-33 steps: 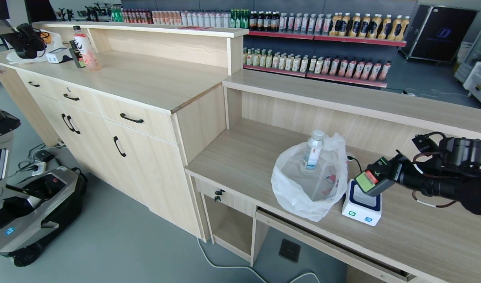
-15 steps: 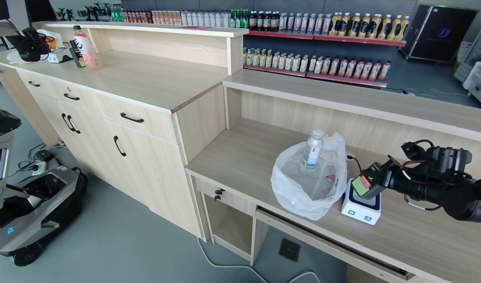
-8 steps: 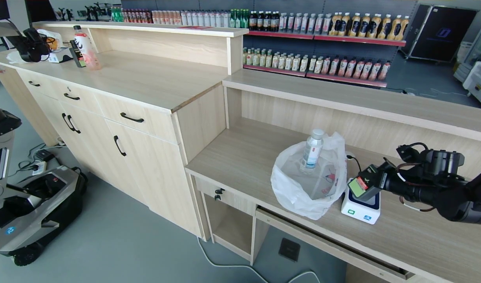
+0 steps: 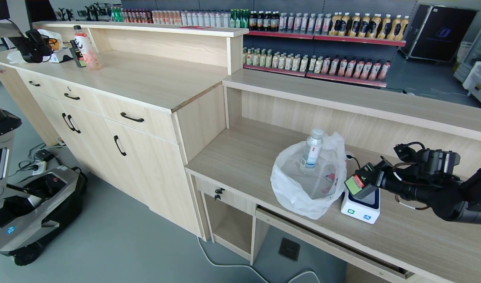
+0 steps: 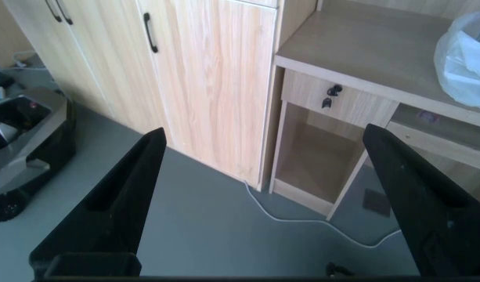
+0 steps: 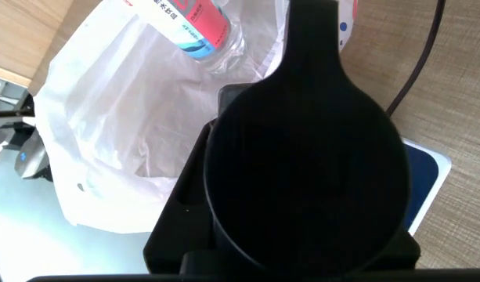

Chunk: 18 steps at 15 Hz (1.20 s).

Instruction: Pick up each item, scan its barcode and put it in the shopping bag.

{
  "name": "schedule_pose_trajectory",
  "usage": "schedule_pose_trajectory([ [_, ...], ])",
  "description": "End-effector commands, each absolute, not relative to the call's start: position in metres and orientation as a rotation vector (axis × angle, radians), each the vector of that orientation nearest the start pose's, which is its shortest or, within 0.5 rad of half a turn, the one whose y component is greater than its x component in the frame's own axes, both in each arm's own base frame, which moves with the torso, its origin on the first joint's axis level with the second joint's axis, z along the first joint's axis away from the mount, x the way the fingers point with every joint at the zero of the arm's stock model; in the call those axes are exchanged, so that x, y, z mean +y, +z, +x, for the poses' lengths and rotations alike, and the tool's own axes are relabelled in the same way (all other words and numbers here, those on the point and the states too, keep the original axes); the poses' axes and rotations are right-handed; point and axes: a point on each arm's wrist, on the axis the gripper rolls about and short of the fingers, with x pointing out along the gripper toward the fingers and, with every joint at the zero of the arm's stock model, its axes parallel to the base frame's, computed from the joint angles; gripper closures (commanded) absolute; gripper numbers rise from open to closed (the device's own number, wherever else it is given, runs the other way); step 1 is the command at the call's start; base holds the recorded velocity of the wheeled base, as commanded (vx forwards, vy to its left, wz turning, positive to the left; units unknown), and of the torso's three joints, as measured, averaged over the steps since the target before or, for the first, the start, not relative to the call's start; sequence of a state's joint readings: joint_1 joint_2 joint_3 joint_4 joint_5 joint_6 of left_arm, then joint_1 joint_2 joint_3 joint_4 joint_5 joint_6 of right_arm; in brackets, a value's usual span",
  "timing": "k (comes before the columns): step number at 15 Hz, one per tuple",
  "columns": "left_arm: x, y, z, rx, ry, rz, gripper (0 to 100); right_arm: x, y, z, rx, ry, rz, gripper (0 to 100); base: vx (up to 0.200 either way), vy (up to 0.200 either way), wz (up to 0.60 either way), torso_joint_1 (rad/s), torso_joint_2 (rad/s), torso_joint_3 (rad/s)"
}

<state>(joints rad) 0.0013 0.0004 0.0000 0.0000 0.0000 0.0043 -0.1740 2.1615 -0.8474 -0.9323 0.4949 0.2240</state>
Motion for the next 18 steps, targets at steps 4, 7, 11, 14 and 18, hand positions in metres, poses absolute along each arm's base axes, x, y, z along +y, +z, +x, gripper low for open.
schedule_pose_trajectory([
  [4,0.000,0.075,-0.023,0.000,0.002,0.005,0,-0.052,0.062,0.374,0.399,0.283,0.344,100,0.000,0.000,0.00,0.000,0.00,0.000],
  [7,0.000,0.075,-0.023,0.000,0.002,0.005,0,-0.054,0.081,0.376,0.340,0.287,0.320,100,0.000,0.000,0.00,0.000,0.00,0.000],
  [11,0.000,0.075,-0.023,0.000,0.002,0.005,0,-0.080,0.126,0.292,0.244,0.231,-0.283,100,0.000,0.000,0.00,0.000,0.00,0.000],
  [14,0.000,0.075,-0.023,0.000,0.002,0.005,0,-0.110,0.159,0.255,0.196,0.112,-0.582,100,0.000,0.000,0.00,0.000,0.00,0.000],
  [18,0.000,0.075,-0.023,0.000,0.002,0.005,0,-0.104,0.167,0.251,0.101,0.095,-0.646,100,0.000,0.000,0.15,0.001,0.00,0.001],
])
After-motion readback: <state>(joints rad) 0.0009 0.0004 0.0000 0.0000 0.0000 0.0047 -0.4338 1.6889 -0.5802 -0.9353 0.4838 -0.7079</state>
